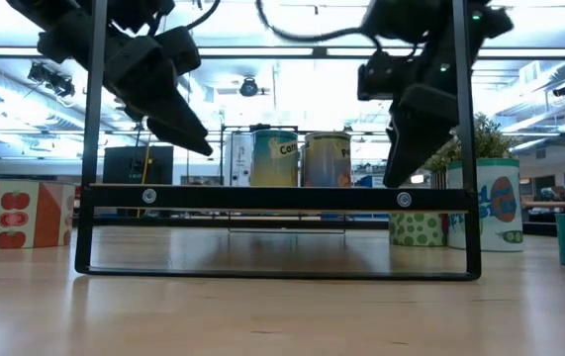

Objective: Pick and place cans onto a shelf
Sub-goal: Put the canned green peas on the shelf

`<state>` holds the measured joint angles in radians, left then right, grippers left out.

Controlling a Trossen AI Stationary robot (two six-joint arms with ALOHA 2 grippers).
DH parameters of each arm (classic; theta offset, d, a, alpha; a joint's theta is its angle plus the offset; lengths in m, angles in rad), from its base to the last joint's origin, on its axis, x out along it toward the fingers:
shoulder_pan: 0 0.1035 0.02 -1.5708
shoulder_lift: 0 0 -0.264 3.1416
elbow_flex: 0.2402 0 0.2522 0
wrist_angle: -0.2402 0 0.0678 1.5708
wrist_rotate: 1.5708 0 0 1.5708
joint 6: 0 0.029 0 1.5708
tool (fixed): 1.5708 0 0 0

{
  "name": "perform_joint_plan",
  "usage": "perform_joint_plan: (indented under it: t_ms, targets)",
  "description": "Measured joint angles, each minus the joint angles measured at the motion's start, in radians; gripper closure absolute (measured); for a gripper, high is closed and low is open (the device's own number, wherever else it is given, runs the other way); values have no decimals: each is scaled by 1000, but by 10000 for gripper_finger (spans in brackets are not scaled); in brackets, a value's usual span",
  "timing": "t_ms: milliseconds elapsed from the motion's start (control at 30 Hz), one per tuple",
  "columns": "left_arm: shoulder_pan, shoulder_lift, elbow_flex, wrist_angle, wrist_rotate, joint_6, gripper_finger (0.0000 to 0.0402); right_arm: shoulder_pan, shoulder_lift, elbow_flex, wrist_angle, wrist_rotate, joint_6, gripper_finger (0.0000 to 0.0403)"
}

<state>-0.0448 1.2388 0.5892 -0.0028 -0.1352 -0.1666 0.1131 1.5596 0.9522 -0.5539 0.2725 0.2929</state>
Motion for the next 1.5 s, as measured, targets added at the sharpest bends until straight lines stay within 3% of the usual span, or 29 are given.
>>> perform_joint_plan:
  t_ms: [200,467,800,1233,1500]
  targets:
    - [-11,-53,1,-134,7,-11,2,-37,91,66,-86,-108,3,28]
    - [-16,-94,1,-201,14,-32,2,-56,159,68,-145,-129,42,34]
    - [-16,-97,1,-201,14,-31,2,-63,157,68,-155,-140,39,112]
    - [-14,-96,1,-205,13,-32,2,-28,69,166,-275,-92,25,107]
    - [-14,-96,1,-205,13,-38,2,13,45,225,-171,-91,-33,96]
